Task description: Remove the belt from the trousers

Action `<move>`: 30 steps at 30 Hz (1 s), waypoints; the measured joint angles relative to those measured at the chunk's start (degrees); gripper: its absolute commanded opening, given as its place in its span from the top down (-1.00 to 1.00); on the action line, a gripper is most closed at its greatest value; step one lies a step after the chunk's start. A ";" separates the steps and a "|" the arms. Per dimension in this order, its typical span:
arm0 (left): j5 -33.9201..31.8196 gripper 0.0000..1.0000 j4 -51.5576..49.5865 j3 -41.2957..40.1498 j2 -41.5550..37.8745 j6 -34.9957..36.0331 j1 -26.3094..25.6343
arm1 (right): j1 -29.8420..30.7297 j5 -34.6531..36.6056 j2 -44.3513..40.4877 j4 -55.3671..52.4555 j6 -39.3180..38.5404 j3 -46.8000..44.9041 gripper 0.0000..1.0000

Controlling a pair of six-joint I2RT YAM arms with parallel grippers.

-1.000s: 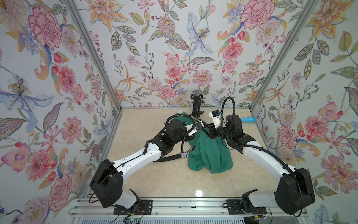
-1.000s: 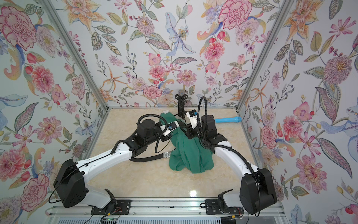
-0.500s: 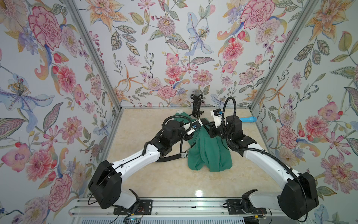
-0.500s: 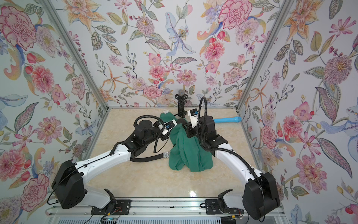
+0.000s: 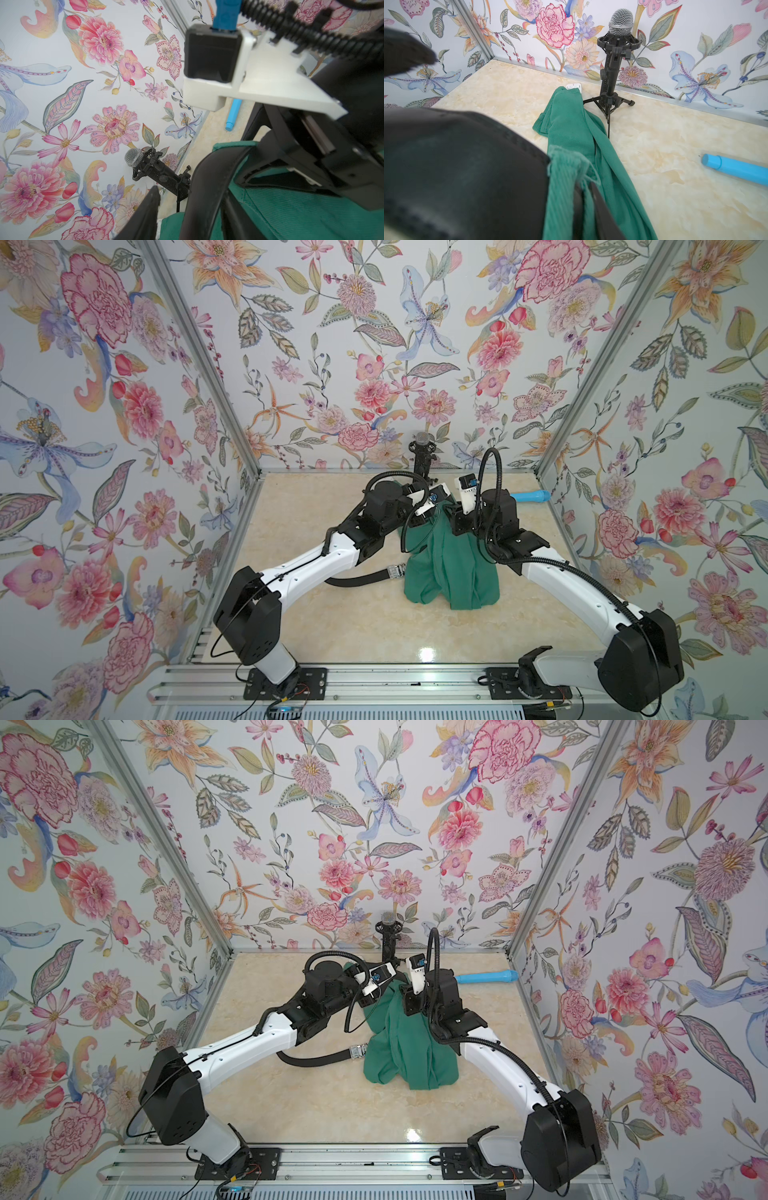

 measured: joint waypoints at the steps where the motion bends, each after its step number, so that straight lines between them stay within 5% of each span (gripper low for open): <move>1: -0.07 -0.01 -0.68 0.35 0.57 0.46 -0.20 | 0.00 0.00 0.00 -0.44 -0.15 0.17 1.00; 5: -0.63 0.05 -3.74 3.69 2.89 2.38 -1.09 | 0.02 0.22 0.02 -2.16 -0.37 1.33 1.00; 7: -1.03 0.43 -4.76 5.64 3.78 3.39 -1.60 | 0.02 0.17 0.09 -2.69 -0.37 1.97 0.95; 10: -2.25 1.00 -6.43 8.52 5.20 4.24 -1.79 | 0.04 -0.26 0.13 -3.54 -0.35 2.75 0.47; 13: -2.99 1.00 -7.98 9.40 5.86 4.83 -1.79 | -0.28 -0.57 0.35 -4.37 -0.52 3.87 -0.18; 16: -2.89 1.00 -9.33 9.40 5.86 4.94 -1.86 | -0.28 -2.54 1.01 -5.11 -0.98 6.01 -0.44; 30: -3.34 1.00 -7.50 4.04 2.19 3.32 -0.68 | -3.50 -11.69 6.78 -8.26 -0.46 10.23 -0.33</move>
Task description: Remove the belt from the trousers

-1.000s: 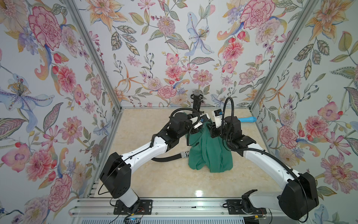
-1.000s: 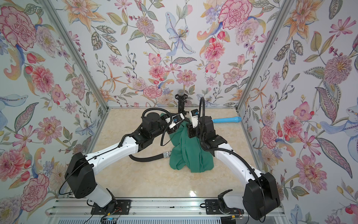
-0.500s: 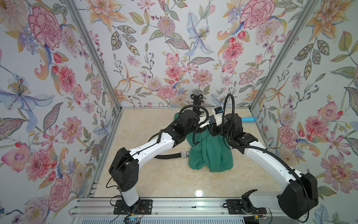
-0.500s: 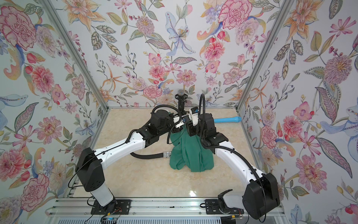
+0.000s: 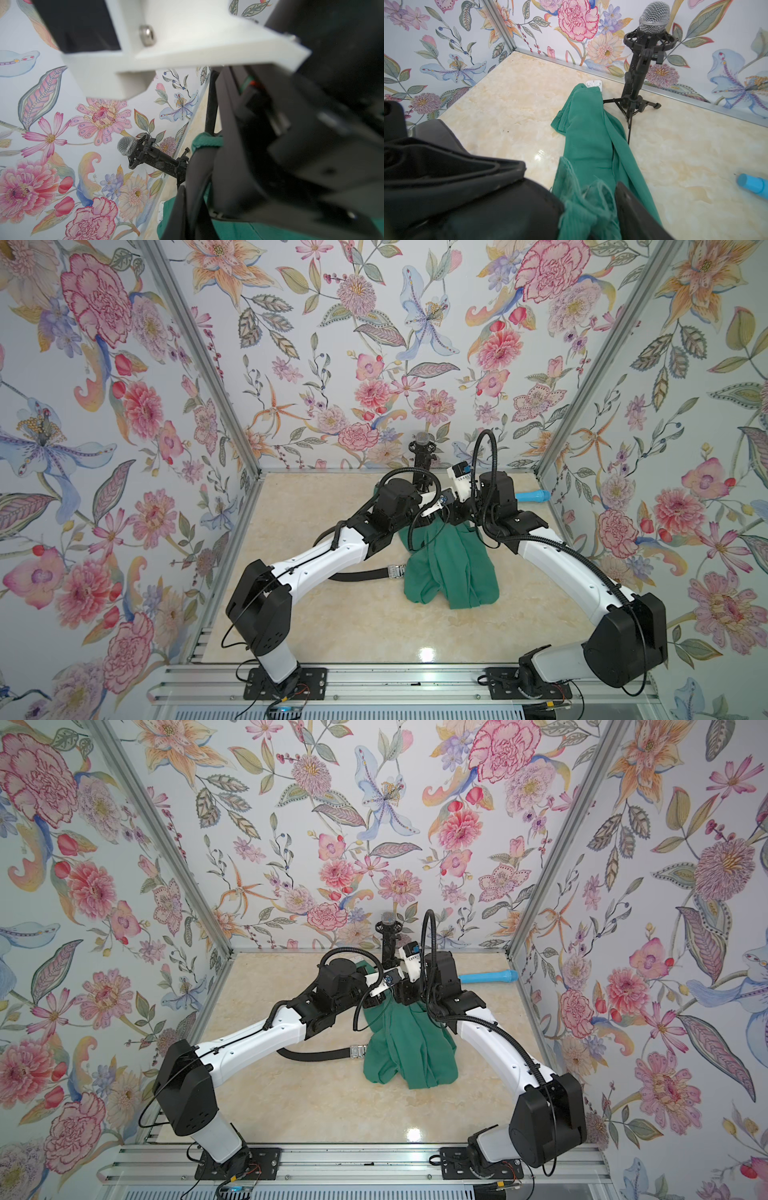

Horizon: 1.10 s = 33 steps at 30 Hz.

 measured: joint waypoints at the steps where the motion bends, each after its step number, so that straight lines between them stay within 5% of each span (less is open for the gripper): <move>1: 0.22 1.00 0.17 -0.92 -0.79 -0.39 0.20 | -0.50 -1.03 0.00 0.63 0.59 -0.94 -0.34; 11: 2.34 1.00 5.62 -8.28 -9.92 -4.04 1.60 | -6.29 -3.67 0.35 4.70 7.15 -5.44 -0.14; 20: 3.37 0.98 7.45 -10.36 -9.97 -4.66 1.79 | -5.33 -4.24 0.00 6.16 8.11 -5.46 0.78; 23: 3.15 0.76 8.31 -10.91 -9.97 -4.44 1.92 | -4.83 -2.01 -1.11 5.99 7.39 -5.46 1.00; 28: 3.39 0.13 8.44 -10.99 -9.90 -4.55 1.92 | -4.46 3.89 -3.54 5.29 5.81 -5.46 1.00; 33: 3.32 -0.06 6.58 -8.41 -8.15 -4.48 1.92 | -2.62 9.07 -3.93 3.28 3.32 -5.44 1.00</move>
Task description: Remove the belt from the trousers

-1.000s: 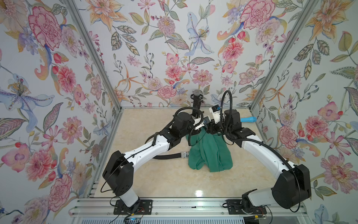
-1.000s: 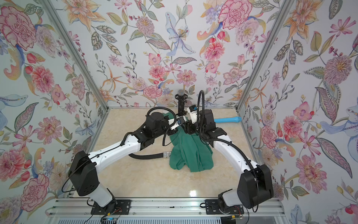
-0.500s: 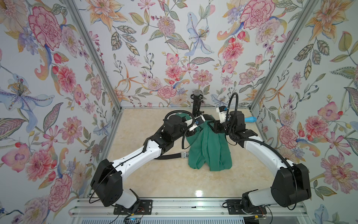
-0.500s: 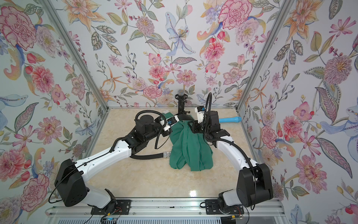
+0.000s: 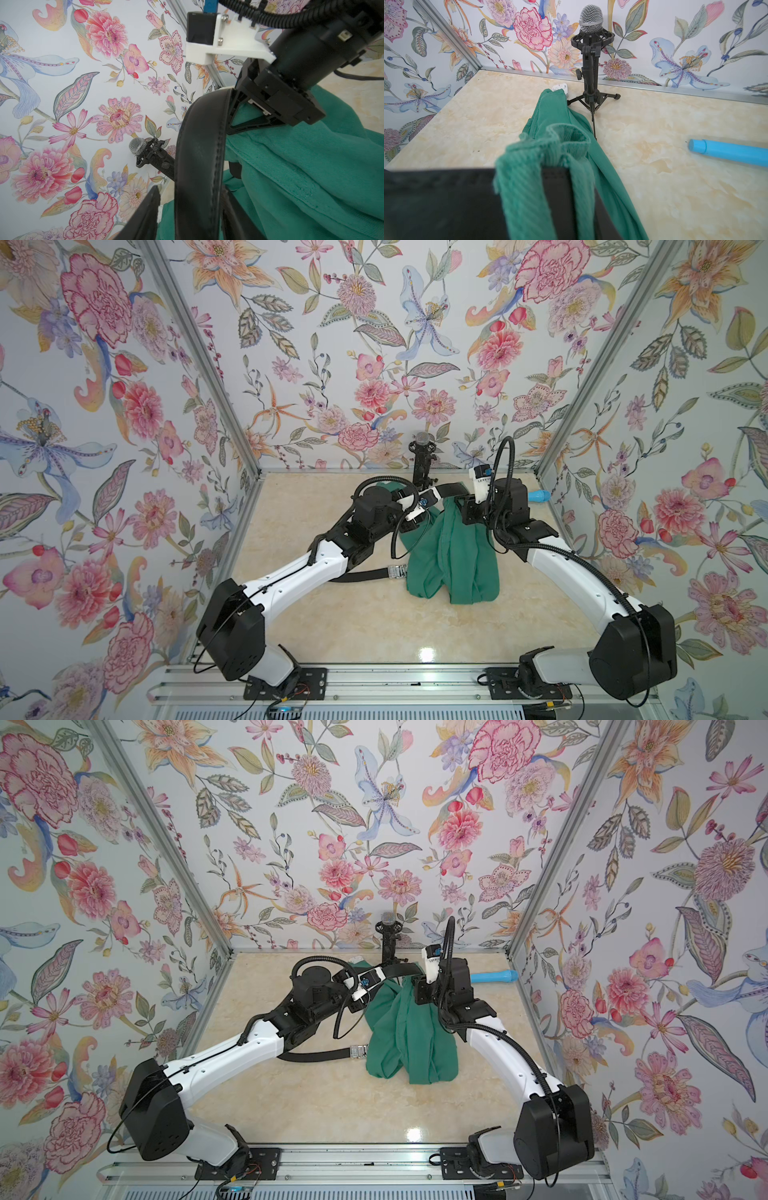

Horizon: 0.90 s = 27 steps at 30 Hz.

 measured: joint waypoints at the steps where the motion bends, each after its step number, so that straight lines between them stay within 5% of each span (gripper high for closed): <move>1: 0.02 -0.07 -0.61 0.83 0.48 0.02 0.00 | 0.59 0.83 0.00 -0.63 -0.61 0.00 1.00; 14: -4.22 -0.10 -9.81 13.68 11.41 3.08 -3.82 | 4.28 4.48 2.54 -2.99 -3.37 0.76 1.00; 21: -6.25 1.00 -14.23 17.51 14.80 3.69 -4.96 | 5.07 4.55 2.67 -3.10 -3.45 1.01 1.00; 27: -6.45 1.00 -14.49 17.49 15.02 3.87 -4.90 | 4.26 3.45 2.71 -3.41 -3.23 1.03 1.00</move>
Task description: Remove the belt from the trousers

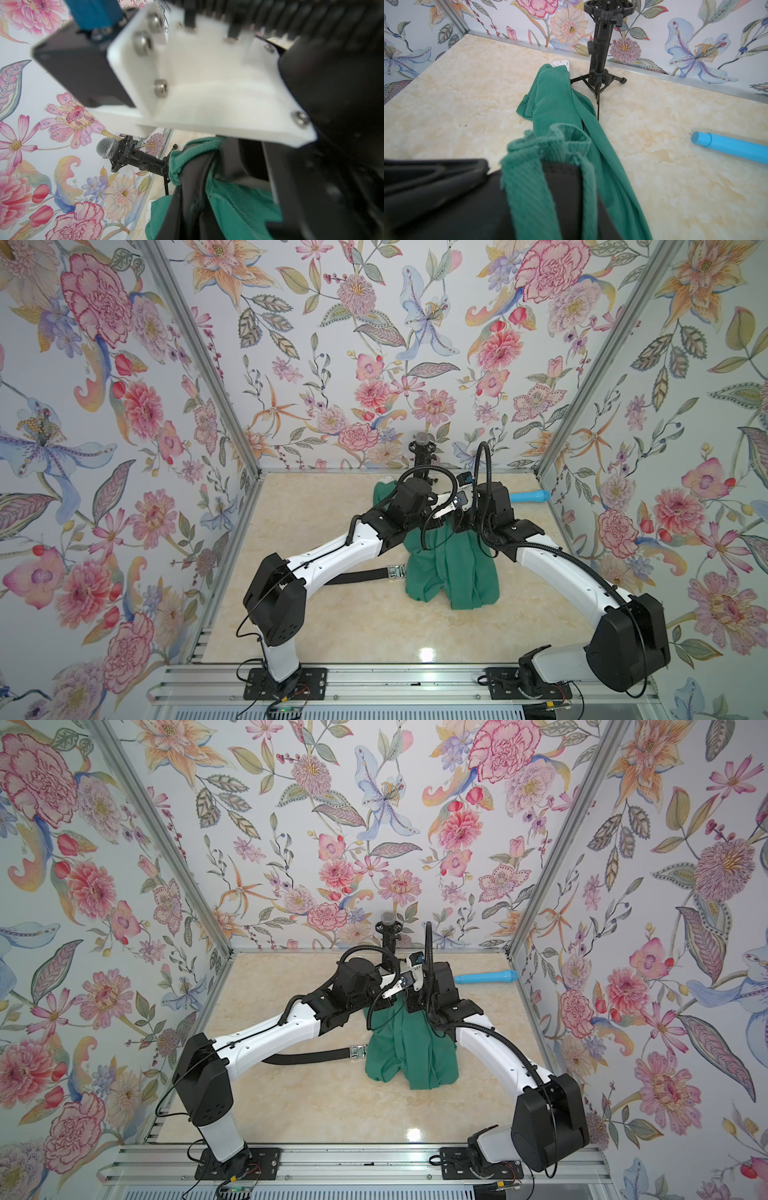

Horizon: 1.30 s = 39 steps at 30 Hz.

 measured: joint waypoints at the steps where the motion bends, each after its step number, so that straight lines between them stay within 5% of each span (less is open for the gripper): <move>1: 0.00 1.00 0.11 -0.13 -0.02 -0.15 0.00 | -0.13 -0.37 0.00 0.00 0.04 0.00 1.00; 3: 0.04 1.00 0.55 -0.59 -0.13 -0.39 0.00 | -0.37 -0.96 0.00 0.00 0.22 0.00 0.97; 13: 0.02 1.00 2.62 -3.89 -2.34 -0.63 0.48 | -2.10 -4.46 -0.68 0.72 2.89 -0.50 0.03; 29: 2.16 1.00 4.09 -11.93 -15.06 -1.51 2.89 | -9.14 -7.30 -1.79 4.04 9.57 -5.29 0.00; 39: 8.39 1.00 13.92 -22.71 -26.03 -8.63 12.79 | -9.64 -7.17 -1.77 4.17 10.82 -5.31 0.00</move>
